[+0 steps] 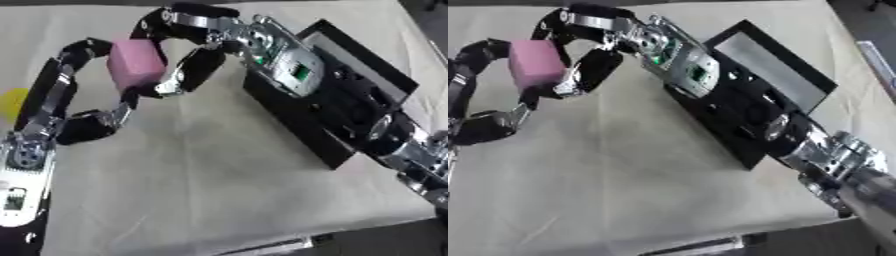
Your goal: Pick up the objects with one hand, pass them to the other hand, and then place them into the box on the other side of the table.
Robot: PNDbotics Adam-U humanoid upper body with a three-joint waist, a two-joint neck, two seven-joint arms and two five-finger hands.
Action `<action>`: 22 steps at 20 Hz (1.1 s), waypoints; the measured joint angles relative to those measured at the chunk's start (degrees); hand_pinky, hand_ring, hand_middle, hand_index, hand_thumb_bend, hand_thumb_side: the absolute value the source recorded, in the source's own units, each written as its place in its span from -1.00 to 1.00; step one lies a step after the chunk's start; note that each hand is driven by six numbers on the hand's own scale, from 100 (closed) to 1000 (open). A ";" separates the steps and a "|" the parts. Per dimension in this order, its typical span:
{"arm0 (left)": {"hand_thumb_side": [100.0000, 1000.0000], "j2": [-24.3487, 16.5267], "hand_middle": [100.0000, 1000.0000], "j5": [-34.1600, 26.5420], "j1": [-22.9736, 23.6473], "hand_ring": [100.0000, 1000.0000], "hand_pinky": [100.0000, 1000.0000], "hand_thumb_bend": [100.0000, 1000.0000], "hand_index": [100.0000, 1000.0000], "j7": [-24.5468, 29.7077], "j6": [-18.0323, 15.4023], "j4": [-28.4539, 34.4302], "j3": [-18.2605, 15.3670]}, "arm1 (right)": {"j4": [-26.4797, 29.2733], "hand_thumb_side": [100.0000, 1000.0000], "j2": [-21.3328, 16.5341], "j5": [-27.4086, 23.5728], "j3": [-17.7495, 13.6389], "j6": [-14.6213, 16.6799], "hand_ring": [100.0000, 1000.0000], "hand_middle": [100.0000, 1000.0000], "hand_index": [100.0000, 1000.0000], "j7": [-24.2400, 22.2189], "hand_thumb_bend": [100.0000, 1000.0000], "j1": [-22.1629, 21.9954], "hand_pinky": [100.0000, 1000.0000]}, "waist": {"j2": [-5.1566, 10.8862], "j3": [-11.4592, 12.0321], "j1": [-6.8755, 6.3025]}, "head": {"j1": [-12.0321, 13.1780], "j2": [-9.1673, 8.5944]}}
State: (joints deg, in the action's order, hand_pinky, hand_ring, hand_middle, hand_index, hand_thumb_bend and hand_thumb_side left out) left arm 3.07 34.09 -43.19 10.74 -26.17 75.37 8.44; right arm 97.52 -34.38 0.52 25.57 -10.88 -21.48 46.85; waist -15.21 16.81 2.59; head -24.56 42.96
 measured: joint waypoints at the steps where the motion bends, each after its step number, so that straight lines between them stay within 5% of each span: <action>1: 0.23 0.00 0.41 0.72 0.06 0.59 0.74 0.00 0.76 -0.51 -0.03 -0.10 -0.15 | 0.01 -0.79 -0.01 0.00 -0.09 0.11 0.57 -0.49 -0.14 0.09 -0.26 -0.01 0.84 | 0.01 0.01 -0.04 | -0.05 -0.01; 5: 0.90 -0.08 0.42 1.90 0.39 0.61 0.76 0.63 0.78 -2.38 -0.63 -0.67 -0.63 | 0.31 -0.75 -0.20 0.00 -0.23 0.57 0.55 -0.52 -0.17 0.56 -0.26 -0.51 0.83 | 0.08 0.11 -0.08 | -0.44 -0.01; 7: 1.00 -0.09 0.43 1.98 0.40 0.62 0.77 0.84 0.79 -2.99 -1.09 -0.71 -0.78 | 0.32 -0.74 -0.35 0.00 -0.48 0.74 0.54 -0.52 -0.17 0.79 -0.26 -0.54 0.83 | 0.10 0.11 -0.11 | -0.76 -0.01; 14: 1.00 -0.41 0.44 1.99 0.92 0.62 0.78 0.85 0.80 -4.17 -1.50 -1.14 -1.42 | 0.76 -0.71 -1.62 -0.90 -1.17 0.49 0.54 -0.53 -0.18 1.59 -0.25 -1.36 0.84 | 0.33 -0.26 -0.33 | -1.07 0.03; 15: 1.00 -0.73 0.44 2.01 0.96 0.62 0.78 0.82 0.80 -4.34 -1.47 -1.33 -1.63 | 0.99 -0.71 -1.89 -1.21 -1.27 0.39 0.54 -0.53 -0.18 1.64 -0.25 -1.60 0.84 | 0.43 -0.36 -0.42 | -1.07 0.08; 17: 0.79 -1.51 0.44 2.10 1.20 0.61 0.76 0.38 0.78 -4.63 -1.32 -1.70 -1.99 | 1.53 -0.72 -2.75 -1.93 -1.71 0.01 0.54 -0.52 -0.16 1.70 -0.25 -2.15 0.84 | 0.87 -0.70 -0.55 | -1.13 0.27; 18: 0.63 -2.13 0.42 2.17 1.45 0.59 0.74 -0.06 0.76 -4.72 -1.28 -1.93 -2.14 | 1.91 -0.74 -3.47 -2.46 -2.08 -0.24 0.54 -0.51 -0.16 1.77 -0.25 -2.56 0.84 | 1.18 -0.93 -0.62 | -1.19 0.30; 20: 0.38 -3.77 0.38 2.15 1.87 0.56 0.72 -0.53 0.72 -4.79 -0.93 -2.50 -2.54 | 2.97 -0.78 -5.36 -3.94 -3.10 -0.77 0.56 -0.48 -0.11 2.06 -0.26 -3.73 0.85 | 1.80 -1.33 -0.93 | -1.34 0.39; 22: 0.31 -6.01 0.37 1.71 2.19 0.55 0.71 -0.63 0.70 -4.48 -0.20 -2.91 -2.89 | 4.24 -0.80 -7.85 -5.71 -4.52 -1.28 0.56 -0.46 -0.10 2.33 -0.28 -5.54 0.85 | 2.32 -1.62 -1.28 | -1.76 0.77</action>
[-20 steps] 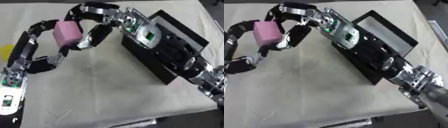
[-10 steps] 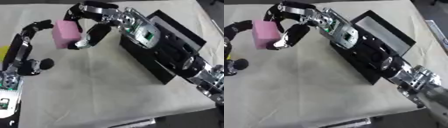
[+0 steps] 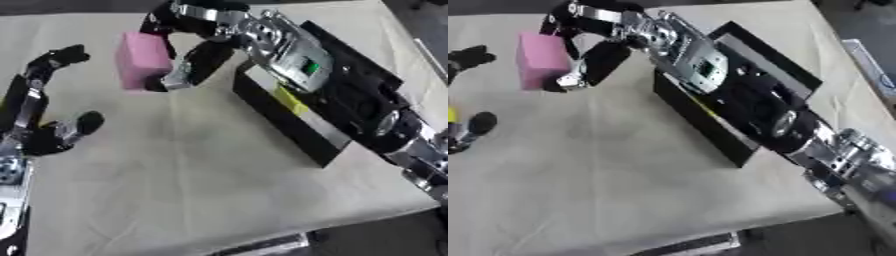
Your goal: Pick up the objects with one hand, pass them to the other hand, and then place them into the box on the other side of the table.
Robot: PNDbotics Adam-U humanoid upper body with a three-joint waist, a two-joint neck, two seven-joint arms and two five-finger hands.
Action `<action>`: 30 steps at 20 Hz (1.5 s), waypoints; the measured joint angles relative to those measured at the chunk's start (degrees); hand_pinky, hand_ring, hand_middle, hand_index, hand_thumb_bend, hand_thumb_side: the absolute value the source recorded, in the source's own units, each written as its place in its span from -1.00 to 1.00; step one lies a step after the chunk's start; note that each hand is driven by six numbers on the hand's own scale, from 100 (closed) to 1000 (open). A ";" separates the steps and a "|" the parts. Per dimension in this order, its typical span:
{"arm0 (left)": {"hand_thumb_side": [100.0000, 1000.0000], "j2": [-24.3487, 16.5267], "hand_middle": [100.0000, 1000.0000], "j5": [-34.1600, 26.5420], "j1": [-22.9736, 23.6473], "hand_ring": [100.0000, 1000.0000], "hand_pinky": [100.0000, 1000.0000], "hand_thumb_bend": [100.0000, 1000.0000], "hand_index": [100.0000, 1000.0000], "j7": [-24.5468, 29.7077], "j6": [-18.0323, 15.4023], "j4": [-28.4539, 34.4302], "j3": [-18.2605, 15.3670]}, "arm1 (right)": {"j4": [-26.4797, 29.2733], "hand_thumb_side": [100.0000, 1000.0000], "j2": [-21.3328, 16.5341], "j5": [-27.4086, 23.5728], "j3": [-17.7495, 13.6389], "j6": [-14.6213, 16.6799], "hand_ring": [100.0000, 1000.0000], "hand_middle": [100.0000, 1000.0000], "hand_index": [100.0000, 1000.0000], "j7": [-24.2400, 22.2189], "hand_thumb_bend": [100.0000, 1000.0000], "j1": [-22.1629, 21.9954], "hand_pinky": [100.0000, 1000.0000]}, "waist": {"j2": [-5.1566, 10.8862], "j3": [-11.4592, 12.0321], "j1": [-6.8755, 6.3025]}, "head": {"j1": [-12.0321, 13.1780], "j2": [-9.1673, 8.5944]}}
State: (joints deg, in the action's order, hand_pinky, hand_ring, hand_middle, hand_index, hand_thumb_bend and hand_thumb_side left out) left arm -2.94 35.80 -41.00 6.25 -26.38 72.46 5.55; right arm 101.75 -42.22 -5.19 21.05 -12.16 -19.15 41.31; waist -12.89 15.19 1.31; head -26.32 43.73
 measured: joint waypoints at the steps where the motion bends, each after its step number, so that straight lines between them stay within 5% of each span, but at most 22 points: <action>1: 0.25 -1.17 0.35 -0.41 0.08 0.53 0.70 -0.72 0.68 0.35 0.36 -0.12 -0.14 | 0.72 -0.83 -1.30 -0.99 -0.83 -0.15 0.57 -0.45 -0.08 0.14 -0.30 -1.00 0.86 | 0.17 -0.07 -0.17 | -0.25 0.02; 3: 0.20 -3.74 0.30 -1.82 0.17 0.50 0.68 -0.85 0.64 1.29 1.17 -0.18 -0.41 | 2.35 -0.90 -4.20 -3.20 -3.05 -0.23 0.58 -0.43 -0.05 0.47 -0.35 -3.64 0.87 | 0.30 -0.15 -0.40 | -0.95 0.03; 9: 0.20 -10.81 0.28 -7.81 0.23 0.48 0.68 -0.86 0.58 4.41 3.70 0.53 -2.06 | 4.85 -0.96 -11.86 -8.75 -12.07 1.17 0.60 -0.40 -0.02 3.76 -0.39 -14.33 0.89 | 0.31 -0.36 -0.89 | -2.60 -0.04; 16: 0.13 -16.38 0.28 -11.64 0.30 0.49 0.68 -0.83 0.58 5.32 4.80 1.30 -4.06 | 0.12 -0.94 -15.91 -8.20 -21.13 5.91 0.59 -0.38 0.00 10.08 -0.40 -25.36 0.86 | -0.19 -0.77 -1.38 | -4.89 -1.13; 21: 0.13 -18.52 0.26 -13.23 0.23 0.47 0.67 -0.84 0.58 4.65 4.59 1.82 -4.55 | -5.57 -1.00 -16.07 -4.84 -23.30 8.99 0.63 -0.26 0.12 13.30 -0.36 -27.90 0.85 | -0.64 -0.75 -1.90 | -6.40 -2.19; 26: 0.12 -21.49 0.28 -14.89 -0.70 0.48 0.68 -0.81 0.59 4.97 4.89 1.52 -5.62 | -10.50 -1.00 -16.07 0.05 -23.55 13.79 0.73 -0.06 0.33 10.95 -0.33 -29.01 0.88 | -0.80 -0.63 -2.02 | -6.83 -2.62; 30: 0.15 -24.84 0.30 -14.60 -2.69 0.50 0.69 -0.74 0.63 6.74 5.25 -0.93 -6.97 | -13.30 -1.00 -16.07 4.05 -23.83 18.31 0.93 0.35 0.71 7.73 -0.38 -29.30 0.98 | -0.85 -0.60 -2.14 | -6.73 -2.65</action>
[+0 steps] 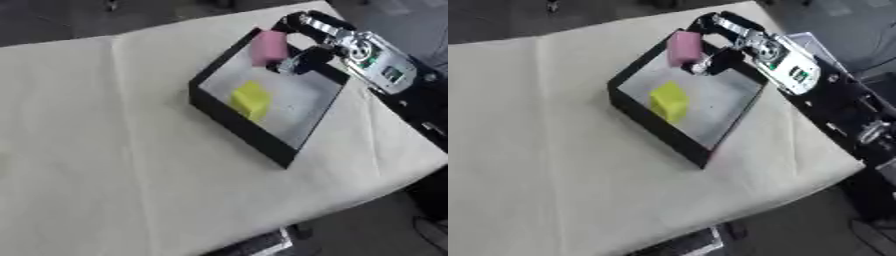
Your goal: Pick up the objects with one hand, pass them to the other hand, and then place them into the box on the other side of the table.
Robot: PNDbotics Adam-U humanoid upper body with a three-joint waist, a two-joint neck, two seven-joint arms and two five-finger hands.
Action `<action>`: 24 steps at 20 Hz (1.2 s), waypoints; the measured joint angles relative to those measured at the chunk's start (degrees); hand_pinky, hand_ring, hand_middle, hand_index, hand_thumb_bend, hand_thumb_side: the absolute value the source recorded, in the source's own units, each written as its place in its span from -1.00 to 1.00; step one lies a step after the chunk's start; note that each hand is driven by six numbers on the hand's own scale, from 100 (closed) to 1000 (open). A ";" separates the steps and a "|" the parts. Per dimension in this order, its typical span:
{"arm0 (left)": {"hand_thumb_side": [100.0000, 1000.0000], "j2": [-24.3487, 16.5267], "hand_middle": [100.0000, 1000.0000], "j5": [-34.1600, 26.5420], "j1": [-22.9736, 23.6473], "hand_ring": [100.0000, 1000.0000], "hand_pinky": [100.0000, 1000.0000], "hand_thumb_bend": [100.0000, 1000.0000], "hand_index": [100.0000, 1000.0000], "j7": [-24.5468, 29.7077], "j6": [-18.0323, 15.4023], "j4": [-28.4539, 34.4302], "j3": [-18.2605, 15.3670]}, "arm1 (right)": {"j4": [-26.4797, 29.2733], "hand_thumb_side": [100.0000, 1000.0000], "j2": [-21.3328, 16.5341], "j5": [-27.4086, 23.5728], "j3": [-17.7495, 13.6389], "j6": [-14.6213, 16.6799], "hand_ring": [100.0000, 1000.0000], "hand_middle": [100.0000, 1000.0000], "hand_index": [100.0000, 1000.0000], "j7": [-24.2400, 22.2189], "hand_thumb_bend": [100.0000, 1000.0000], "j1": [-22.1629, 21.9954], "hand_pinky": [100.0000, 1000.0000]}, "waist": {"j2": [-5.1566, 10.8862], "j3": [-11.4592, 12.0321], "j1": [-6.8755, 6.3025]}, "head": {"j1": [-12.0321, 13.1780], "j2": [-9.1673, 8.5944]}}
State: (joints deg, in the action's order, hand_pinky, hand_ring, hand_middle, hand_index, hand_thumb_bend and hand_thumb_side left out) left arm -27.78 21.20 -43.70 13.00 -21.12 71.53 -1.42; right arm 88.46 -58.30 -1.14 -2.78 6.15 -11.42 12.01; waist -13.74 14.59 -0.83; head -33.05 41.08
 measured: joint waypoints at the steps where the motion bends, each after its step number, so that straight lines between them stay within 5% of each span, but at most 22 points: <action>1: 0.16 -0.80 0.33 0.28 -0.52 0.51 0.70 -0.70 0.65 0.54 0.08 -1.04 -0.36 | -0.41 -1.00 0.00 0.99 -0.05 1.12 1.00 0.54 0.88 -0.74 -0.38 -0.07 1.00 | -0.01 0.00 0.02 | 0.09 -0.01; 7: 0.16 -5.26 0.41 3.73 -6.12 0.57 0.73 -0.62 0.71 5.56 0.34 -10.94 -1.86 | -1.55 -0.78 -0.08 8.15 -1.40 6.51 1.00 0.77 1.00 -3.12 -0.20 -0.91 1.00 | -0.03 -0.20 0.24 | 1.10 -0.05; 14: 0.22 -7.90 0.47 9.20 -13.50 0.64 0.77 -0.48 0.76 11.15 -1.46 -23.76 -3.01 | -1.53 -0.74 -0.09 10.49 -2.81 7.40 1.00 0.80 1.00 -1.88 -0.15 -1.94 1.00 | -0.04 -0.89 0.32 | 2.70 -0.06; 16: 0.24 -8.19 0.47 10.18 -14.70 0.64 0.78 -0.54 0.76 11.50 -1.97 -26.04 -3.28 | -1.09 -0.86 -0.08 9.99 -3.04 6.91 1.00 0.79 1.00 -1.32 -0.23 -1.95 1.00 | -0.10 -0.91 0.40 | 3.07 -0.06; 18: 0.21 -8.51 0.48 10.86 -16.05 0.64 0.77 -0.49 0.76 11.64 -2.12 -28.05 -3.48 | -0.06 -0.79 0.13 7.43 -3.56 6.01 1.00 0.78 1.00 -0.43 -0.89 -1.97 1.00 | -0.15 -0.99 0.53 | 3.48 -0.06; 19: 0.24 -8.72 0.49 11.57 -17.01 0.65 0.77 -0.48 0.76 11.63 -2.10 -28.99 -3.50 | 0.72 -0.76 0.29 5.26 -3.88 5.46 1.00 0.77 1.00 0.11 -1.00 -1.99 1.00 | -0.16 -1.07 0.59 | 3.74 -0.07; 24: 0.26 -9.23 0.54 18.65 -22.55 0.68 0.79 -0.35 0.77 11.96 -0.90 -35.02 -3.87 | 7.29 -0.72 2.05 -6.73 -5.46 2.24 1.00 0.76 1.00 3.11 -1.00 -2.78 1.00 | -0.46 -1.34 0.80 | 5.83 -0.38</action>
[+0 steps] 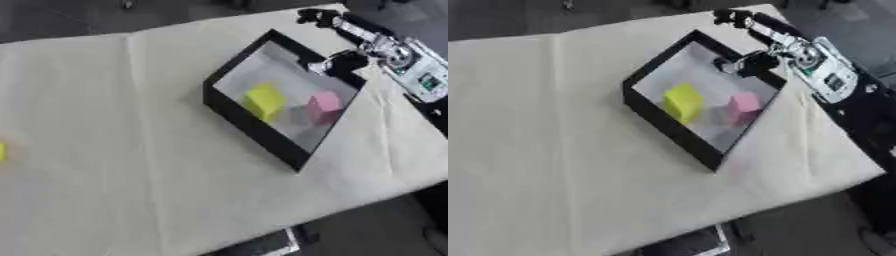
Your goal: Pick up the objects with one hand, pass them to the other hand, and then place them into the box on the other side of the table.
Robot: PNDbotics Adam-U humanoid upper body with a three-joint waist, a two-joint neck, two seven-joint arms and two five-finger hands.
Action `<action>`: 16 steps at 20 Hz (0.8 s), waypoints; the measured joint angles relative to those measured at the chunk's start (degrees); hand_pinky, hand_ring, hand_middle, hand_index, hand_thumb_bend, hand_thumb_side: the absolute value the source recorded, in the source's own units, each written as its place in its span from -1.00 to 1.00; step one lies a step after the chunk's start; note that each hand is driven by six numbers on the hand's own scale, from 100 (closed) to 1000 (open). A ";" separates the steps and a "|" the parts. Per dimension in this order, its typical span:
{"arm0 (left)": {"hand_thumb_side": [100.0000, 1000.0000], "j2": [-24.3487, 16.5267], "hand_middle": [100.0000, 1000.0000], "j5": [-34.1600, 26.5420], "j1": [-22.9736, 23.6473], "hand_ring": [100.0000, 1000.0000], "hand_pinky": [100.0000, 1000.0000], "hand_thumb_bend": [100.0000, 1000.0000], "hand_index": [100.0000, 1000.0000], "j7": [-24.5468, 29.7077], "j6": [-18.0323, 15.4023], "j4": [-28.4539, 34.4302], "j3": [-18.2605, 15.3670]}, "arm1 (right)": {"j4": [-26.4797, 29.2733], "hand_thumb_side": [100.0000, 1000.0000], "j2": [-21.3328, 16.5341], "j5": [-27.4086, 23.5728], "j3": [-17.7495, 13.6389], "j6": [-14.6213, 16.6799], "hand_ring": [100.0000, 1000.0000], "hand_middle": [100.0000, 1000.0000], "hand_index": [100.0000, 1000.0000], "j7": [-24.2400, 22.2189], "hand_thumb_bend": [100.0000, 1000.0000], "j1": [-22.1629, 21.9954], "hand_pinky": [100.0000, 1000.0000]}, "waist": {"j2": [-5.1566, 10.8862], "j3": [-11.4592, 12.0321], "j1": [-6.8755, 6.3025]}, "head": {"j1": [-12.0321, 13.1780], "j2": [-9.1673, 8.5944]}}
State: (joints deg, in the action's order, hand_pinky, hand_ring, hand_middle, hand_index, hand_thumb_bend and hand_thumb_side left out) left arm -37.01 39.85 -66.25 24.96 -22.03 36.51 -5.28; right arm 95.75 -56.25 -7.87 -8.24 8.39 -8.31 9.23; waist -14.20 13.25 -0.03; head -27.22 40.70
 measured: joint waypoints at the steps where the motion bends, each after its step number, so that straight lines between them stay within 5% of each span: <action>1: 0.29 0.00 0.54 1.85 -1.14 0.69 0.80 -0.33 0.78 0.05 0.47 -1.41 -0.25 | 1.39 -0.73 0.34 -1.70 -0.23 -0.57 1.00 0.75 1.00 0.58 -1.00 -0.14 1.00 | -0.03 -0.03 0.08 | 0.47 -0.05; 9: 1.00 2.94 0.55 11.03 -6.64 0.73 0.83 0.32 0.79 1.79 2.83 -9.92 -2.15 | 7.97 -0.78 2.24 -10.44 -0.86 -4.59 1.00 0.70 1.00 5.56 -1.00 1.92 1.00 | -0.45 -0.56 0.46 | 4.59 -0.35; 16: 1.00 7.73 0.56 13.27 -8.67 0.72 0.82 0.47 0.80 4.12 -0.46 -12.09 -1.16 | 9.53 -0.79 2.64 -12.67 -0.85 -6.27 1.00 0.69 1.00 6.79 -1.00 3.31 1.00 | -0.71 -0.84 0.59 | 8.84 -0.57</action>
State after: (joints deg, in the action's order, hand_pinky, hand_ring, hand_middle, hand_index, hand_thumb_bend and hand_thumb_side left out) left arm -29.28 53.12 -74.92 29.08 -22.49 24.42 -6.44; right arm 105.27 -53.61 -20.54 -9.10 2.13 -1.52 12.54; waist -14.92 12.40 0.56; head -18.38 40.13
